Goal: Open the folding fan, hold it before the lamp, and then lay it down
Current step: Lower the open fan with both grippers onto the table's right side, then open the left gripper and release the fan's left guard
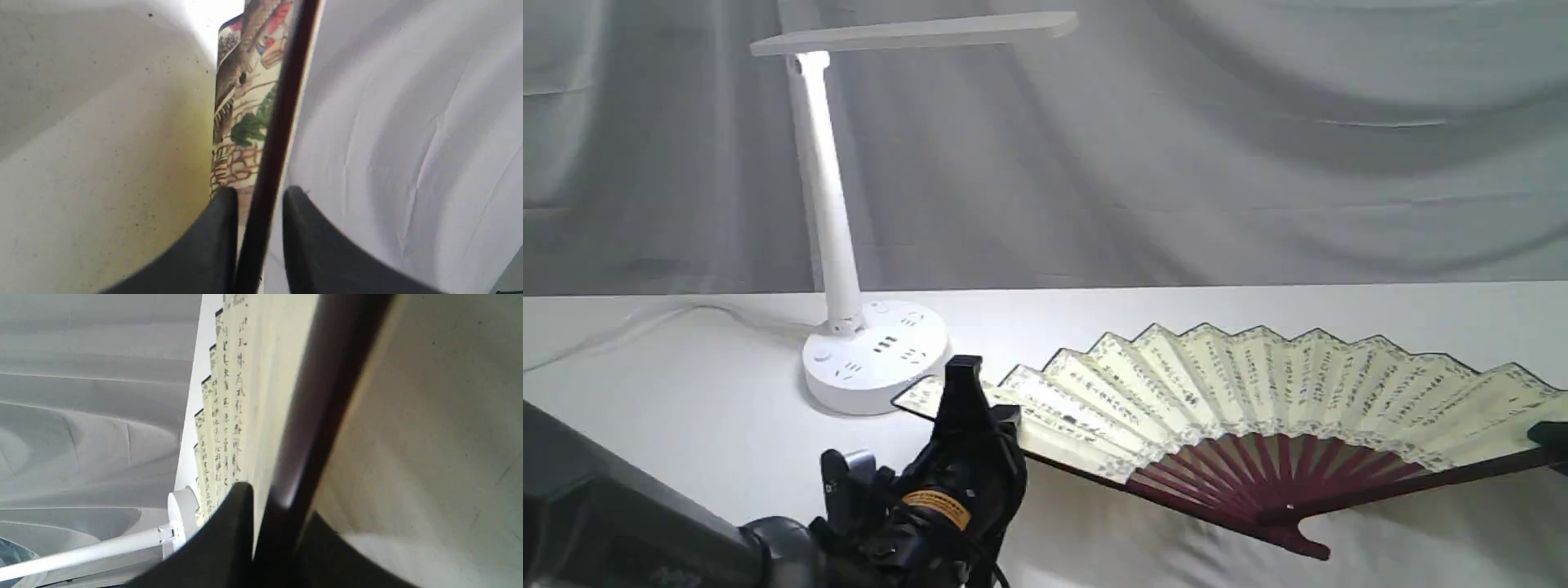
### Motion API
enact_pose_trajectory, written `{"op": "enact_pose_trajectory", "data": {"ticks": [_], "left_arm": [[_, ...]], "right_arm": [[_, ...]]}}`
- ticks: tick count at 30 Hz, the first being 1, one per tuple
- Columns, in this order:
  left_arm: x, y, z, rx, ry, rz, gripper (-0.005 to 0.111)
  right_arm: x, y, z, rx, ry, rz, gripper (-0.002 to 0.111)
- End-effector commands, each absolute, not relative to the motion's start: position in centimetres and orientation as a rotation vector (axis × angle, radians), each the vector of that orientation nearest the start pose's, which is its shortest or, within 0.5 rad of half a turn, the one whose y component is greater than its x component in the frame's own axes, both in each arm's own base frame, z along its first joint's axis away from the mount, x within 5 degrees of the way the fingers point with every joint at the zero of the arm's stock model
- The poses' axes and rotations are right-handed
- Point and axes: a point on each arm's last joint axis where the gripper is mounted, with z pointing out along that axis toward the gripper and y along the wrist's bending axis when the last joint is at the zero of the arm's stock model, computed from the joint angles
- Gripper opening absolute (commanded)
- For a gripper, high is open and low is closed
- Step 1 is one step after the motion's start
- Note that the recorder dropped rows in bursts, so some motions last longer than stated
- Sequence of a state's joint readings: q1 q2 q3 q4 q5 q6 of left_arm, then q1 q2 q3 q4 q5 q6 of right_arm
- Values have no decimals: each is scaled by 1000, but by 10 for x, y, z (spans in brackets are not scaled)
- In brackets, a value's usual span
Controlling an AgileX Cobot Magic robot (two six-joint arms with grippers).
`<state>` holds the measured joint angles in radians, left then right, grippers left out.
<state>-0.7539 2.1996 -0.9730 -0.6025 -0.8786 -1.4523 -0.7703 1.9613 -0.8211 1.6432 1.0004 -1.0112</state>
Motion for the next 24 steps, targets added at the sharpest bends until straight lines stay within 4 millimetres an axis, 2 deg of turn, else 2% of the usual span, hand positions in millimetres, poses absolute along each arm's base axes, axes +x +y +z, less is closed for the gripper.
{"op": "enact_pose_trajectory", "data": {"ticks": [1, 6, 10, 16, 20, 24], "left_arm": [[319, -249, 91, -1356, 1575, -1339, 24], [318, -248, 86, -1387, 1624, -1306, 28], [316, -249, 81, -1351, 1723, -1227, 28], [316, -248, 80, -1331, 1736, -1206, 28], [322, -245, 81, -1324, 1723, -1184, 39], [334, -239, 82, -1329, 1685, -1195, 48]], "right_arm": [[275, -163, 117, 1135, 2009, 1120, 1], [275, -166, 114, 1162, 2026, 1064, 13], [274, -167, 111, 1171, 2047, 1028, 19], [273, -168, 111, 1166, 2054, 1010, 34], [274, -171, 110, 1207, 2031, 975, 43], [277, -173, 112, 1240, 1967, 983, 43]]}}
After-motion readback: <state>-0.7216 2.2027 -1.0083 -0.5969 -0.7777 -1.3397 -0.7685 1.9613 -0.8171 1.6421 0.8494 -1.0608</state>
